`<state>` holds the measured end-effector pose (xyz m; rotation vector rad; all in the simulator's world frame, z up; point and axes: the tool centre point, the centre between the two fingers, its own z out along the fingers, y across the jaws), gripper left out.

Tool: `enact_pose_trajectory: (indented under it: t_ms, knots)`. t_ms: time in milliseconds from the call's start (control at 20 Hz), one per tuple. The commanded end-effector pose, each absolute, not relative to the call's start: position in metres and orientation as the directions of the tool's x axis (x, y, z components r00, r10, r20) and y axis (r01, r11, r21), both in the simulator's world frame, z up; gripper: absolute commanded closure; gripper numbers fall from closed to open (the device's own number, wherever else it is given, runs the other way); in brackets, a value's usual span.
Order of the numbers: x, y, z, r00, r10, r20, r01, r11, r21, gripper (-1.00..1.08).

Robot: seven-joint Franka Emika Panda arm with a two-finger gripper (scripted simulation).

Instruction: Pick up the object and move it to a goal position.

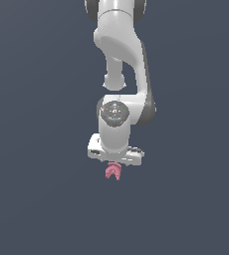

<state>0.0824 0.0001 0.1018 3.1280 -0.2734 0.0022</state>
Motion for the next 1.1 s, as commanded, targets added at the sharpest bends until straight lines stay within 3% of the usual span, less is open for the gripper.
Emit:
enact_pose_trajectory:
  t_ms: [0, 500, 1050]
  knots:
    - [0.087, -0.001, 0.096, 0.981, -0.196, 0.001, -0.196, -0.981, 0.001, -0.92]
    - [0.090, -0.003, 0.087, 0.977, -0.212, -0.001, -0.212, -0.977, 0.000, -0.92]
    - [0.090, -0.003, 0.040, 0.976, -0.216, 0.000, -0.216, -0.976, 0.000, -0.92]
